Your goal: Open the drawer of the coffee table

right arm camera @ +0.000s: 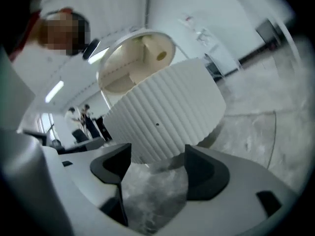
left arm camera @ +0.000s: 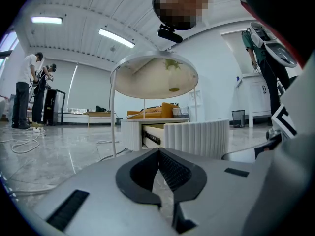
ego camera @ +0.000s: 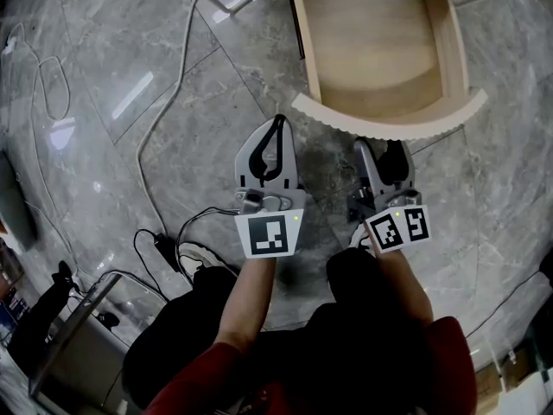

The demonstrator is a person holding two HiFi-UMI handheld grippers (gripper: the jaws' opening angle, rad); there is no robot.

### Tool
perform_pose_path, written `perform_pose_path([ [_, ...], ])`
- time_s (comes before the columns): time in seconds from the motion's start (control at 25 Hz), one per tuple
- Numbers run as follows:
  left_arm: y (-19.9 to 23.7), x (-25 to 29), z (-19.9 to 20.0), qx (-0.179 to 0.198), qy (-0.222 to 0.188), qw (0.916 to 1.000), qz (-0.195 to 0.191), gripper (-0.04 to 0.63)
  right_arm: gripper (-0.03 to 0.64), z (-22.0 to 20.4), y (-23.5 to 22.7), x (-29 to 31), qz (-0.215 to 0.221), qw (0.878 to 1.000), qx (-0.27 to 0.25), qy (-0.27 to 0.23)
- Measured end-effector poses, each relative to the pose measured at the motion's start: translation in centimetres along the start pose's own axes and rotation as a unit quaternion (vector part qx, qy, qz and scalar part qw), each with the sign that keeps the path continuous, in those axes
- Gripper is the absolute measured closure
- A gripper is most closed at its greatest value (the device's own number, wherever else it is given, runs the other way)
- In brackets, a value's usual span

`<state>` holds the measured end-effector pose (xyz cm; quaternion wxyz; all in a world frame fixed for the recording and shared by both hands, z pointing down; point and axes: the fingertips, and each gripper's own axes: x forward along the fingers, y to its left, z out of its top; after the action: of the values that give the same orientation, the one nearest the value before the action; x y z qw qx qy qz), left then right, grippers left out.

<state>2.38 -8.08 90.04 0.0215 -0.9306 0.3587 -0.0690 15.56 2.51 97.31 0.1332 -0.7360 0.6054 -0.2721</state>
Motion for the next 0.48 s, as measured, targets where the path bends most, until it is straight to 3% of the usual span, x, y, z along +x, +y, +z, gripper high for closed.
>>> perform_pose_path([
  [0.08, 0.07, -0.07, -0.2, 0.001, 0.001, 1.0, 0.002, 0.581, 0.291, -0.47, 0.0, -0.18, -0.043, 0.991, -0.125, 0.013],
  [0.16, 0.13, -0.16, -0.4, 0.002, 0.001, 1.0, 0.003, 0.581, 0.291, -0.9, 0.17, -0.34, -0.06, 0.981, -0.184, 0.02],
  [0.48, 0.42, -0.25, -0.71, 0.005, 0.001, 1.0, 0.006, 0.581, 0.291, -0.54, 0.53, -0.67, -0.063, 0.975, -0.214, 0.009],
])
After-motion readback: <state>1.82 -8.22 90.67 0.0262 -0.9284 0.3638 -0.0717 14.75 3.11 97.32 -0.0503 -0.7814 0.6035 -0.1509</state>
